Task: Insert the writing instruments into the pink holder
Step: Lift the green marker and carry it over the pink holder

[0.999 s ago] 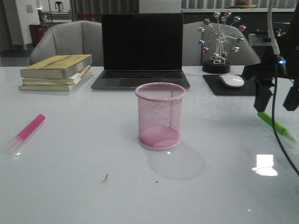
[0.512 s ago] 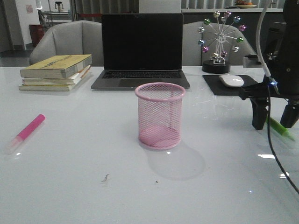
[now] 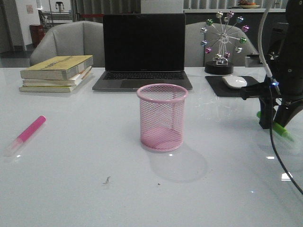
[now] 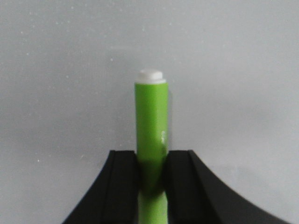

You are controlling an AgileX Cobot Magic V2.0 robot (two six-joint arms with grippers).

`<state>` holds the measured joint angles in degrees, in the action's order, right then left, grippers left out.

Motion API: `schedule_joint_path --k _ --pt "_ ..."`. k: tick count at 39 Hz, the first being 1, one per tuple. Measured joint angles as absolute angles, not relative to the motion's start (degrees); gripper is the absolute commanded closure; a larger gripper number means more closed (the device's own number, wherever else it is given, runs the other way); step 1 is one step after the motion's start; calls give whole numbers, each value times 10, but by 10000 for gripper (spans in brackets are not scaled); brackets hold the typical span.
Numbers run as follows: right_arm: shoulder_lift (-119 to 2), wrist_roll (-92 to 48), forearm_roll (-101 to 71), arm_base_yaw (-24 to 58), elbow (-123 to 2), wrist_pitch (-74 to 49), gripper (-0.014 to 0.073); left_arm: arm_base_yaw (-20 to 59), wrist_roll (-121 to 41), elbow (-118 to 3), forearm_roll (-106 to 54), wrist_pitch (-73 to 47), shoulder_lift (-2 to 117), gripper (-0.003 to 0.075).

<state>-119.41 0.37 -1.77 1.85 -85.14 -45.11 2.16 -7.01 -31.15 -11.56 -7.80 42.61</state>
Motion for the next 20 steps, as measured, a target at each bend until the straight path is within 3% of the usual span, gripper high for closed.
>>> schedule_joint_path --k 11,20 --pt "-1104 4 -15 48 -845 -401 564 22 -70 -311 -116 -85 426 265" --pt "-963 4 -15 111 -797 -279 564 22 -70 -311 -116 -89 426 265"
